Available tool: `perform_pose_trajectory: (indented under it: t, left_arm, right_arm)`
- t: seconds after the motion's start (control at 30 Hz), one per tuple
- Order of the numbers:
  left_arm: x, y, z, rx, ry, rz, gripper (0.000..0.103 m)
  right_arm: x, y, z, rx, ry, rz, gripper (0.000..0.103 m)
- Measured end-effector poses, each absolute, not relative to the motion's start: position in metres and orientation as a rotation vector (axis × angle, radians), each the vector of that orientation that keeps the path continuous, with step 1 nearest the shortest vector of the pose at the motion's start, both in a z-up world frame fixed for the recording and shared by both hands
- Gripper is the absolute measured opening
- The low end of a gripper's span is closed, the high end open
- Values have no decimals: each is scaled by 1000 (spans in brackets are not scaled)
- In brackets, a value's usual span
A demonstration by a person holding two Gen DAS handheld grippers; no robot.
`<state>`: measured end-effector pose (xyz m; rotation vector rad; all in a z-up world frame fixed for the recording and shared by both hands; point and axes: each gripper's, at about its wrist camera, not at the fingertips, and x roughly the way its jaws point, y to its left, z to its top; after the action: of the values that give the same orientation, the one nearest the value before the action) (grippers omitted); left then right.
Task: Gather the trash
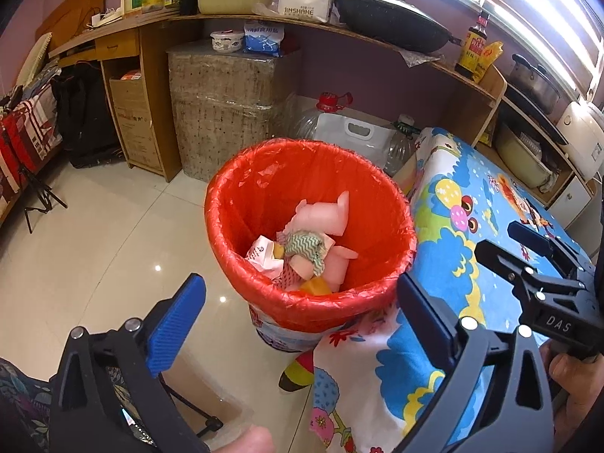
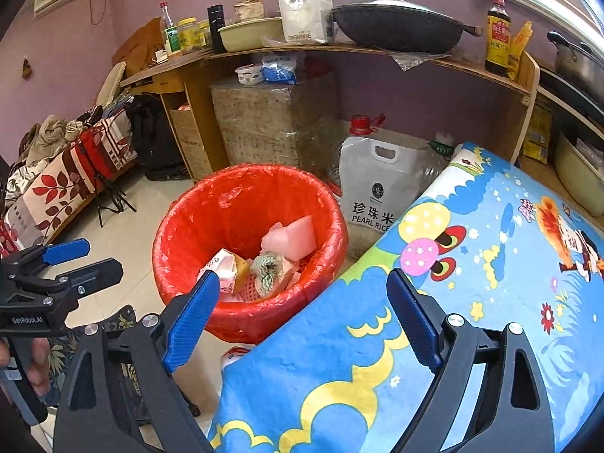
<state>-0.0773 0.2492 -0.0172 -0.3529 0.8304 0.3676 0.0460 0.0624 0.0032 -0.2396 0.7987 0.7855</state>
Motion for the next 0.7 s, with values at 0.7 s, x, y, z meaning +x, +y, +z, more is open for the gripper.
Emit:
perform_pose_trajectory:
  t: [0.7]
  left_arm:
    - [-72, 250, -16, -339, 827, 372, 98]
  right_arm:
    - [48, 65, 2, -241, 800, 790, 85]
